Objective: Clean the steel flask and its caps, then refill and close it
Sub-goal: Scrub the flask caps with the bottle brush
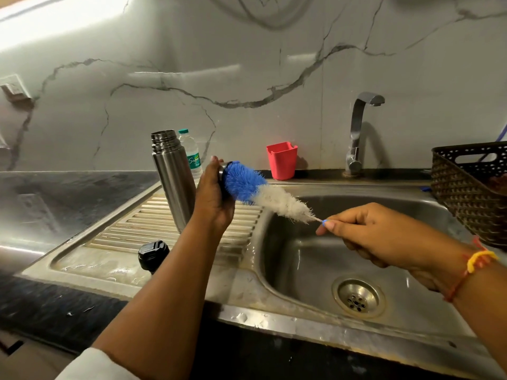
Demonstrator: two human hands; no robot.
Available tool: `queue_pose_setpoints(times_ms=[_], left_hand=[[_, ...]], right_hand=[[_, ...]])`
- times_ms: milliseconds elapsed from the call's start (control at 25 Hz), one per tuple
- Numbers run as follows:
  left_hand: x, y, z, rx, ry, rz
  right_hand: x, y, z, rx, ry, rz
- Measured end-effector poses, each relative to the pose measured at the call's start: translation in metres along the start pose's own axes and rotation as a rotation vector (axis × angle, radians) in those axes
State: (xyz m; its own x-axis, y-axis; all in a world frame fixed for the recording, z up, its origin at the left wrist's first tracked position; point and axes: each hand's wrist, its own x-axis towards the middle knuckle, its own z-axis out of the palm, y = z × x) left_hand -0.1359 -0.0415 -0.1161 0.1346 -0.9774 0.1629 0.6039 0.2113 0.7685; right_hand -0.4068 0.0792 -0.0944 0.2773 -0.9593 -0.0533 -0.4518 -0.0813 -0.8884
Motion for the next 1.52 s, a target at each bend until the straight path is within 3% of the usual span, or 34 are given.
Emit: queue_pose_setpoints(times_ms=[240, 360, 560, 720, 840, 1080, 1280, 1520], left_hand=[[-0.007, -0.001, 0.010, 0.105, -0.021, 0.063], [-0.004, -0.007, 0.008, 0.205, -0.026, 0.037], [-0.008, -0.001, 0.010, 0.175, 0.108, -0.112], [-0.003, 0.007, 0.004, 0.048, 0.182, -0.296], [-0.007, 0.002, 0.007, 0.035, 0.094, -0.372], [-0.003, 0.010, 0.001, -0.090, 0.113, -0.076], [-0.006, 0.005, 0.010, 0.064, 0.034, 0.035], [-0.003, 0.003, 0.005, 0.139, 0.005, 0.051]], right_hand=[[-0.002, -0.001, -0.007, 0.098, -0.074, 0.103], [0.004, 0.006, -0.004, 0.025, 0.015, 0.061], [0.010, 0.013, -0.004, -0.386, 0.331, -0.150], [0.002, 0.006, -0.002, -0.764, 0.417, -0.171], [0.004, 0.008, 0.002, -0.844, 0.409, -0.244], [-0.001, 0.001, 0.000, -0.349, 0.244, -0.185], [-0.001, -0.001, 0.004, -0.052, 0.064, -0.013], [-0.004, -0.003, -0.003, 0.128, -0.047, 0.095]])
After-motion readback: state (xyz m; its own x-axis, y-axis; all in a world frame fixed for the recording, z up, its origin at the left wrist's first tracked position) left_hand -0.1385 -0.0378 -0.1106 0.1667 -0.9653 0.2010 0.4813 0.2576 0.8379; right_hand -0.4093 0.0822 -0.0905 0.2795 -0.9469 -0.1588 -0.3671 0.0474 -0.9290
